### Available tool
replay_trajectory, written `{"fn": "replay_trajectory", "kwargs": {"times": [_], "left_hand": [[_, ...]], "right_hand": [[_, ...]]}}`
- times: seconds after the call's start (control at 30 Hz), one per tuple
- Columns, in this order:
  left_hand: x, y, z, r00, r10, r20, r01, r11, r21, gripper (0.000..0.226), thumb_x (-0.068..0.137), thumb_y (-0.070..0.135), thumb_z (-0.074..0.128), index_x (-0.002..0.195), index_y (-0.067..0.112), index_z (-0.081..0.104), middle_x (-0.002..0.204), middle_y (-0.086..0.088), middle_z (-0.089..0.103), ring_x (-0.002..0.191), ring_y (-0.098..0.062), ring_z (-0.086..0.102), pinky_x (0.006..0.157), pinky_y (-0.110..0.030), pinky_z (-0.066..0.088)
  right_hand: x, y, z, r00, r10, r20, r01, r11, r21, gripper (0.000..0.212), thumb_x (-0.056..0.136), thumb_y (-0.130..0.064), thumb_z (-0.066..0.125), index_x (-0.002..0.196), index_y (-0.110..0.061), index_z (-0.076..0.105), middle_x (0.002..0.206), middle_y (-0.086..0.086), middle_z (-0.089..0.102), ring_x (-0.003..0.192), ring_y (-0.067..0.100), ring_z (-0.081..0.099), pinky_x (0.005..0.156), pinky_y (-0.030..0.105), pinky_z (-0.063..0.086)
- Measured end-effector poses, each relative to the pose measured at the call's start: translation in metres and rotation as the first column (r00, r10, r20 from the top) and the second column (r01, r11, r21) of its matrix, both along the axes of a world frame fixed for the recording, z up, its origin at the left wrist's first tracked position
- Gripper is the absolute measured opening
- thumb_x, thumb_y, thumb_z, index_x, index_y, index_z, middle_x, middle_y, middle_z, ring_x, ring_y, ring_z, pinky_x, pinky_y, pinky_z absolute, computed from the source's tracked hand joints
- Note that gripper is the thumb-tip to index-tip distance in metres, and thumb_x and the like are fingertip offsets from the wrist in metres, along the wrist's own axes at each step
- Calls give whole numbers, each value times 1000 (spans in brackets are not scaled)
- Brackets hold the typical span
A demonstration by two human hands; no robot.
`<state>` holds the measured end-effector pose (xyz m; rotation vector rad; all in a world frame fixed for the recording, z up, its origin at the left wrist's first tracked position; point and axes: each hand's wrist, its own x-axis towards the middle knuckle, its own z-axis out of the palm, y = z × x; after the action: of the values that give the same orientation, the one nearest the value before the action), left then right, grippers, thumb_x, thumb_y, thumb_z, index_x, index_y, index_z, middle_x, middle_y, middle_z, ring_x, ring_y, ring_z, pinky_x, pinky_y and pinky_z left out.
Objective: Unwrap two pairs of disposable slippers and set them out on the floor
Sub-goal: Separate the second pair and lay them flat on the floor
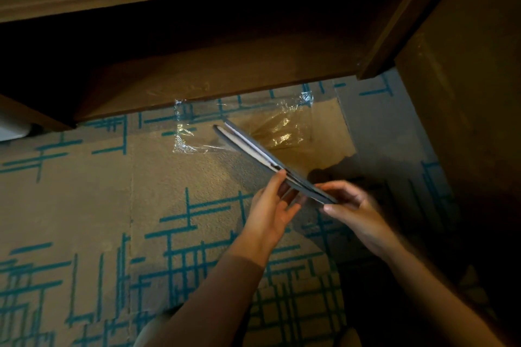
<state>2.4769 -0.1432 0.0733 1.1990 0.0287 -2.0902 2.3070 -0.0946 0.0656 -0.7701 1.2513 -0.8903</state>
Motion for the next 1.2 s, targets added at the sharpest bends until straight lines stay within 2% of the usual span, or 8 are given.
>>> {"fn": "replay_trajectory", "kwargs": {"times": [0.13, 0.37, 0.53, 0.7, 0.8, 0.93, 1.03, 1.2], "left_hand": [[5, 18, -9, 1000, 6, -19, -5, 999, 44, 32, 84, 18, 62, 113, 8, 55, 110, -15, 68, 103, -24, 66, 71, -30, 61], [16, 37, -28, 1000, 13, -18, -12, 997, 74, 30, 83, 15, 62, 113, 12, 59, 114, -14, 68, 102, -23, 68, 70, -30, 60], [17, 42, -37, 1000, 9, 26, -11, 998, 66, 9, 89, 12, 55, 88, 13, 64, 97, -7, 73, 85, -16, 73, 64, -25, 60], [14, 56, -40, 973, -173, 153, 166, 985, 57, 8, 91, 14, 54, 95, 9, 60, 100, -11, 68, 92, -19, 67, 73, -24, 59], [10, 62, -39, 882, -422, 208, 412, 907, 90, 16, 95, 22, 47, 100, 11, 57, 100, -10, 68, 89, -17, 68, 72, -22, 58], [12, 59, -38, 588, -693, 418, 741, 669, 65, 24, 97, 29, 42, 104, 17, 61, 101, -5, 70, 79, -8, 67, 68, -19, 55], [31, 34, -37, 462, -499, 733, 817, 561, -133, 23, 94, 18, 44, 84, 30, 62, 82, 3, 66, 72, -6, 64, 73, -25, 54], [91, -44, -24, 392, 5, 920, 593, 763, -258, 17, 93, 13, 44, 95, 12, 61, 76, 1, 61, 69, -11, 60, 62, -23, 49]], "right_hand": [[-11, 3, -6, 999, 17, -32, -14, 996, 86, 47, 63, -18, 71, 108, -31, 66, 123, -2, 63, 120, 19, 55, 105, 45, 40], [-22, 9, -14, 998, 62, 24, -66, 982, 179, 46, 65, -17, 70, 108, -32, 67, 118, -7, 66, 110, 11, 62, 89, 31, 52], [-21, 3, -27, 938, -342, -48, 344, 913, 219, 29, 84, -10, 58, 114, -10, 60, 91, -2, 74, 81, 12, 70, 75, 30, 58], [-26, -2, -31, 840, -480, -254, 529, 829, 182, 35, 93, -11, 51, 127, -7, 52, 113, 11, 60, 100, 26, 60, 87, 39, 46], [-32, -5, -29, 786, -560, -262, 610, 770, 187, 35, 94, -10, 50, 129, -5, 50, 115, 14, 58, 106, 29, 58, 85, 40, 48], [-44, -6, -21, 755, -605, -250, 651, 735, 187, 35, 92, -13, 53, 127, -11, 53, 113, 8, 59, 101, 24, 60, 75, 32, 51], [-53, -6, -15, 769, -603, -215, 638, 745, 195, 35, 93, -12, 51, 128, -13, 52, 113, 7, 58, 96, 19, 60, 72, 29, 50], [-54, -3, -11, 883, -452, -129, 469, 838, 277, 17, 91, -11, 53, 101, -22, 60, 103, 2, 61, 92, 16, 61, 71, 32, 50]]}}
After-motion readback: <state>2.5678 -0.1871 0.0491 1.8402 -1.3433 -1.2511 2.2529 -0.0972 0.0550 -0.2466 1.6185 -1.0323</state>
